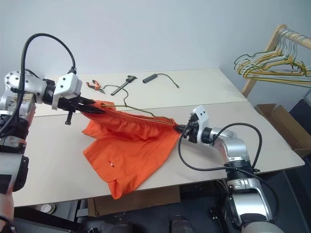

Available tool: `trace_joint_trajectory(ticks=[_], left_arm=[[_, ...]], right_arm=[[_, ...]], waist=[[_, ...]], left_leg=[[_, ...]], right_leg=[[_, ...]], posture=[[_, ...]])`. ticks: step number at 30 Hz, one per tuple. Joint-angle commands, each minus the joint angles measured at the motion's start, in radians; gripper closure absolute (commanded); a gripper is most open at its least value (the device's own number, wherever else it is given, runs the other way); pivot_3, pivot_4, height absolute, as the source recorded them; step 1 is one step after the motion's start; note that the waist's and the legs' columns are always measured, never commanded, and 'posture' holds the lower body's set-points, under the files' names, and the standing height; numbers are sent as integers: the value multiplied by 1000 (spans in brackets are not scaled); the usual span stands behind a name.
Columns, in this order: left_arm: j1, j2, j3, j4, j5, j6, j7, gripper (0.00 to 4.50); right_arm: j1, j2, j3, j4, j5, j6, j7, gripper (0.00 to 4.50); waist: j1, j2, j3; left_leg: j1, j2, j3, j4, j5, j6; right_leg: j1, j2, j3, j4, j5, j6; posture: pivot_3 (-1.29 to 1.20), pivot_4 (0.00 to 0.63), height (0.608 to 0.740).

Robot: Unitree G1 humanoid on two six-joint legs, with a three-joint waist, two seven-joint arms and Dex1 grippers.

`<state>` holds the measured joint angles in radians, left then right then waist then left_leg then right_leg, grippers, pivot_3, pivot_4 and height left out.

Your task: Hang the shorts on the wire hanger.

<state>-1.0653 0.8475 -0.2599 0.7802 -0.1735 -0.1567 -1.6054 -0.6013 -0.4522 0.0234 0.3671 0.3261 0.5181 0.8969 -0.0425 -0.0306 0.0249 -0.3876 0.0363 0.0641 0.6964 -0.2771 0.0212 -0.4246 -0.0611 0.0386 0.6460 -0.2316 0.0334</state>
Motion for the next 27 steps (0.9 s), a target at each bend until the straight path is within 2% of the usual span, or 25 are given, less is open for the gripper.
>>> trace_joint_trajectory(ticks=[1,7,16,21,27], left_arm=[[-28,22,39,20,51,-17,34,4500],[-23,12,45,22,87,-48,48,4500],[-15,-31,29,-59,147,-58,99,4500],[-5,-59,42,-82,149,-46,129,4500],[23,-68,57,-114,130,-37,114,4500]], right_arm=[[11,-60,-16,-25,-34,-46,6,4479],[29,-117,26,-106,-85,-121,32,4479],[-48,-239,129,-378,-193,-243,117,4479],[-95,-258,175,-450,-238,-278,145,4479],[-127,-228,194,-453,-280,-320,128,4479]], waist=[[1,0,0],[4,0,0],[6,0,0],[7,0,0],[8,0,0]], left_leg=[[0,0,0,0,0,0],[-1,0,1,0,0,0],[0,0,2,0,0,0],[0,0,2,0,0,0],[0,0,3,1,0,0]], right_leg=[[0,0,0,0,0,0],[0,0,0,0,0,0],[-1,0,0,-1,0,0],[-1,0,0,-1,0,0],[-1,0,0,-1,0,0]], posture=[[36,0,740],[28,0,740],[22,0,740],[19,0,740],[17,0,740]])
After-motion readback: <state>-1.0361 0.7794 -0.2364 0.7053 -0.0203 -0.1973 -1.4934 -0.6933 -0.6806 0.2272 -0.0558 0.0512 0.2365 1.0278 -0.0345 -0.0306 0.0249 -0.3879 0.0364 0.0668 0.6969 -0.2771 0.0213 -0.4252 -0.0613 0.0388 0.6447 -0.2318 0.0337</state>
